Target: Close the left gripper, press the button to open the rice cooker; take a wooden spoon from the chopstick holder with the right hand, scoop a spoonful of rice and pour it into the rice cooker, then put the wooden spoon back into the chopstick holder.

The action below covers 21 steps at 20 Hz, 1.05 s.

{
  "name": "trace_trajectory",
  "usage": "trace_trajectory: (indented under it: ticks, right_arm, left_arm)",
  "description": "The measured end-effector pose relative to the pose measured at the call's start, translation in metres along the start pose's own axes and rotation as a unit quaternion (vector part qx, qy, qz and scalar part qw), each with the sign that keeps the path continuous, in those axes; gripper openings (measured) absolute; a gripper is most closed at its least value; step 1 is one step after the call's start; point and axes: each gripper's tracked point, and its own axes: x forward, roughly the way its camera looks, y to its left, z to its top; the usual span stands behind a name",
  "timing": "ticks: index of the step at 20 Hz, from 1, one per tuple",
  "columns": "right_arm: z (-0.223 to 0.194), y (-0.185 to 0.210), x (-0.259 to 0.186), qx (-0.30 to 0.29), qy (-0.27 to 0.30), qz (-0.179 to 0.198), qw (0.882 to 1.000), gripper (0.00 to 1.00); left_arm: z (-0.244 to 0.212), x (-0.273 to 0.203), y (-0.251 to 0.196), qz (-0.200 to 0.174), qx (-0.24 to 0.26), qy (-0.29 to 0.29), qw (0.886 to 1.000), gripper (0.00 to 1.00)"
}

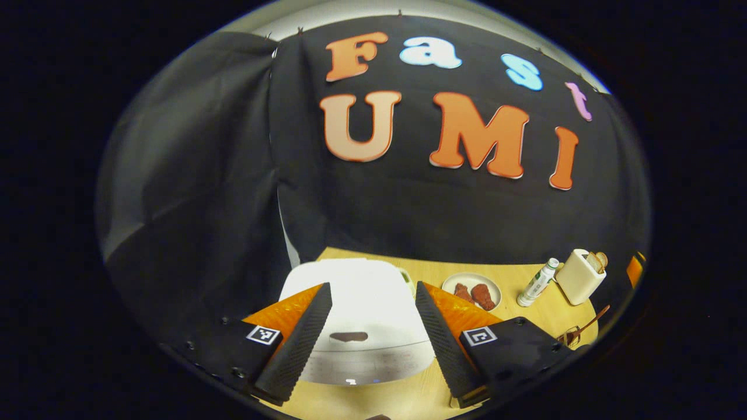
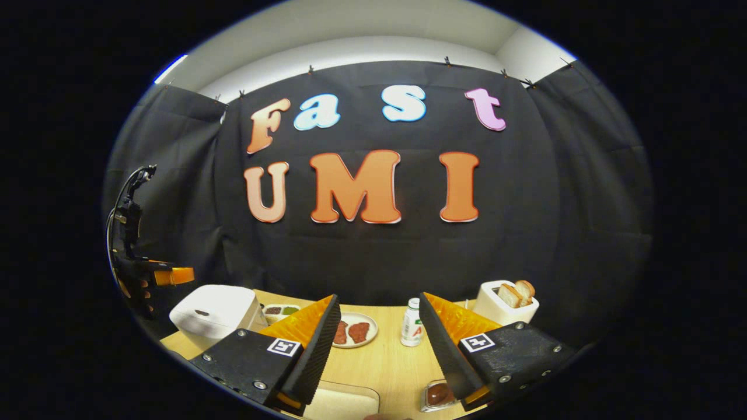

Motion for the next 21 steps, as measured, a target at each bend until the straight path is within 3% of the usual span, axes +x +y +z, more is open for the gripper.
trace_trajectory:
  ticks: [3, 6, 12, 16, 21]
  right_arm:
    - [0.009, 0.022, 0.001, 0.012, -0.006, 0.024, 1.0, 0.84]
    - [0.026, 0.027, 0.001, 0.011, -0.037, 0.017, 0.999, 0.84]
    - [0.042, 0.037, -0.004, 0.005, -0.084, 0.018, 0.996, 0.84]
    - [0.037, 0.039, -0.008, 0.006, -0.083, 0.023, 0.996, 0.84]
    - [0.036, 0.037, -0.011, 0.015, -0.086, 0.017, 0.996, 0.84]
  left_arm:
    - [0.026, -0.034, -0.026, -0.036, 0.009, -0.044, 0.998, 1.0]
    - [0.033, -0.047, -0.045, -0.056, 0.035, -0.076, 0.995, 0.98]
    - [0.051, -0.077, -0.059, -0.043, 0.024, -0.127, 0.991, 1.0]
    - [0.048, -0.085, -0.073, -0.04, 0.01, -0.151, 0.988, 1.0]
    - [0.062, -0.086, -0.077, -0.027, 0.027, -0.198, 0.979, 1.0]
